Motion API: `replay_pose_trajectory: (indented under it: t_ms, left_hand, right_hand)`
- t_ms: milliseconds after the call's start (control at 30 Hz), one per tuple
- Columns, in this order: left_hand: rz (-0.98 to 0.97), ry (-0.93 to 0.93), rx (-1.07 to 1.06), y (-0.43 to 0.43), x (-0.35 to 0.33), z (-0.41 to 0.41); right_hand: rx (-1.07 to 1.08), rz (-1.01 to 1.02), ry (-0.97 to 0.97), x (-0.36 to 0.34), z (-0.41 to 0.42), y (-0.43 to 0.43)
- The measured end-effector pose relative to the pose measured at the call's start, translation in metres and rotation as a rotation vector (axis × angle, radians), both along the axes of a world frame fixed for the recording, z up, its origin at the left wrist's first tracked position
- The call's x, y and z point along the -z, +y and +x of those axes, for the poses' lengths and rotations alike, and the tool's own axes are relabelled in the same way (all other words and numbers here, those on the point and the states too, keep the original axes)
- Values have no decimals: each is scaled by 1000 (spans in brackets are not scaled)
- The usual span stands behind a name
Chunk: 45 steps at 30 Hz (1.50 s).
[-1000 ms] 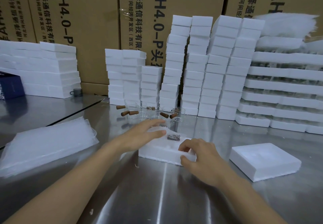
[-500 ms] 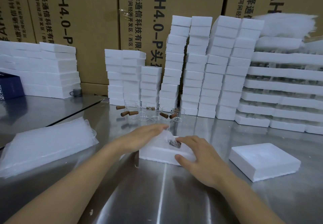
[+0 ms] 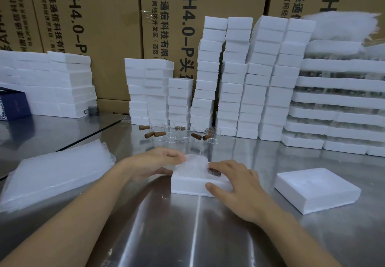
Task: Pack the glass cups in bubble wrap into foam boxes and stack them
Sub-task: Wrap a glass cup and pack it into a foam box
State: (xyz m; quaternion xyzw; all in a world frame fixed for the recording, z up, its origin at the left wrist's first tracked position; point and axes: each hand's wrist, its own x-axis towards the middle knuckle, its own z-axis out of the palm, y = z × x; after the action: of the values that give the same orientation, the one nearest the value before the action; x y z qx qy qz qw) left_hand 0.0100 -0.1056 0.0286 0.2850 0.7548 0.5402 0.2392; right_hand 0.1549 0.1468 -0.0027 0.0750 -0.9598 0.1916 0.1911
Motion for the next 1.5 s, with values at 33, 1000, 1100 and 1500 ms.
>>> replay_pose_trajectory:
  t_ms: [33,1000,1100,1500]
  left_hand:
    - [2,-6,4,0,0,0]
    - [-35,39,-103,10,1,9]
    - [-13,47,-132,12,4,9]
    - [173,557,-233,32,-5,24]
  right_hand:
    - [2,0,-3,0,0,0]
    - [733,10,-187,-22,18,77]
    - [682,-22,-110,-22,17,75]
    - [-484,-1705,250,-70,22,34]
